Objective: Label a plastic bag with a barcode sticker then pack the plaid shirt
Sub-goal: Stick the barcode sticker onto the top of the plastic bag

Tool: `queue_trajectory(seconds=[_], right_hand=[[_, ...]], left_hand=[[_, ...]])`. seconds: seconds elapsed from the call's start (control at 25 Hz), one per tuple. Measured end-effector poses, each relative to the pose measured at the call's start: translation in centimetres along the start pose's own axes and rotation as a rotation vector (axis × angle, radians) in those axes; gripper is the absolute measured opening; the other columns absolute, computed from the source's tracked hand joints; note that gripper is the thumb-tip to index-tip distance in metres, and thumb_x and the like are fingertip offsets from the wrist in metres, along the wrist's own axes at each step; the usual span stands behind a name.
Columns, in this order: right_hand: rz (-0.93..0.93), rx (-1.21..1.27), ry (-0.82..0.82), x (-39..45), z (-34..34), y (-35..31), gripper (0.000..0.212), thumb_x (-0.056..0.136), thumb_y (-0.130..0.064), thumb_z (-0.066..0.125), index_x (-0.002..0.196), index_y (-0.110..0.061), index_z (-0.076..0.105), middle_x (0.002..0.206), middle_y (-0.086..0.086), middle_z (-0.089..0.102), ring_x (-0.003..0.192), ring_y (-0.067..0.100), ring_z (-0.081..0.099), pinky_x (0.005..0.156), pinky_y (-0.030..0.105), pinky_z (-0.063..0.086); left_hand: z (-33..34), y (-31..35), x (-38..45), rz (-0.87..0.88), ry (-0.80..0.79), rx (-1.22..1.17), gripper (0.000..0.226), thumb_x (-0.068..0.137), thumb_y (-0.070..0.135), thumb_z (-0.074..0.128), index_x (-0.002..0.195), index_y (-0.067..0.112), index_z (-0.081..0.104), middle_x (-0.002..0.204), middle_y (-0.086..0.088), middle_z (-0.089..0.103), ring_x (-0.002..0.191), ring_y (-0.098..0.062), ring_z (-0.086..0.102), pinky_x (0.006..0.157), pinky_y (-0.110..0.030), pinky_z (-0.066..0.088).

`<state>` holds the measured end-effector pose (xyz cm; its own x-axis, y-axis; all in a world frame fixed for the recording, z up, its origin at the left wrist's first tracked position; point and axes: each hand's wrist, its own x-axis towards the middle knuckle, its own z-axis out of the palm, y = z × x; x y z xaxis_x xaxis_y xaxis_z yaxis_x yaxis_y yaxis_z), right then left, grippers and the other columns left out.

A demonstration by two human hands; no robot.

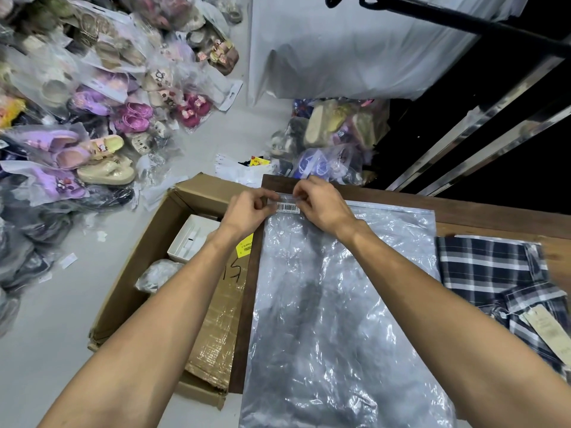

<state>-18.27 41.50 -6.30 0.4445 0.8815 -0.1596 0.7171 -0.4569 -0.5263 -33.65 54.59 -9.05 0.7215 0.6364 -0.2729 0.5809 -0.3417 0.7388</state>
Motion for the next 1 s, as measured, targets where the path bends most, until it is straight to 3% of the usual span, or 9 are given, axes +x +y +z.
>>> queue_trajectory(seconds=[0.12,0.24,0.4,0.68,1.0], right_hand=[[0.073,0.113,-0.034,0.8,0.5,-0.3,0.013,0.086,-0.009,0.071,0.096,-0.017,0.075,0.095,0.003,0.071,0.087,0.017,0.067,0.088,0.035,0.056],[0.245,0.283,0.010,1.0,1.3,-1.0,0.019,0.075,-0.021,0.087,0.088,-0.019,0.073,0.082,0.001,0.074,0.076,0.014,0.069,0.076,0.027,0.059],[0.320,0.291,0.022,1.3,2.2,-1.6,0.037,0.061,-0.033,0.097,0.077,-0.023,0.066,0.067,-0.008,0.065,0.066,0.009,0.064,0.065,0.023,0.052],[0.378,0.283,-0.021,1.0,1.2,-1.4,0.035,0.063,-0.026,0.097,0.077,-0.021,0.065,0.065,-0.009,0.062,0.061,0.006,0.059,0.055,0.016,0.044],[0.483,0.289,0.000,-0.3,-0.7,1.2,0.033,0.064,-0.024,0.097,0.068,-0.023,0.065,0.074,-0.002,0.068,0.072,0.012,0.063,0.072,0.026,0.056]], left_hand=[[-0.2,-0.8,0.5,-0.012,-0.061,-0.054,0.019,0.087,0.027,0.074,0.104,0.033,0.077,0.059,0.006,0.034,0.060,-0.014,0.035,0.061,-0.031,0.028],[-0.5,-0.8,0.9,-0.053,-0.124,-0.117,0.021,0.079,0.031,0.073,0.098,0.040,0.076,0.055,0.008,0.038,0.060,-0.015,0.042,0.064,-0.032,0.039],[-0.6,-0.1,1.2,-0.077,-0.141,-0.100,0.020,0.080,0.027,0.077,0.098,0.035,0.073,0.062,0.006,0.044,0.060,-0.014,0.045,0.062,-0.029,0.040],[-0.8,1.1,0.4,-0.097,-0.099,-0.006,0.019,0.087,0.019,0.073,0.104,0.028,0.074,0.067,0.006,0.045,0.060,-0.008,0.044,0.054,-0.021,0.033],[-1.0,1.4,0.3,-0.082,-0.095,0.015,0.021,0.089,0.016,0.073,0.108,0.024,0.075,0.065,0.007,0.042,0.061,-0.008,0.043,0.056,-0.021,0.034]])
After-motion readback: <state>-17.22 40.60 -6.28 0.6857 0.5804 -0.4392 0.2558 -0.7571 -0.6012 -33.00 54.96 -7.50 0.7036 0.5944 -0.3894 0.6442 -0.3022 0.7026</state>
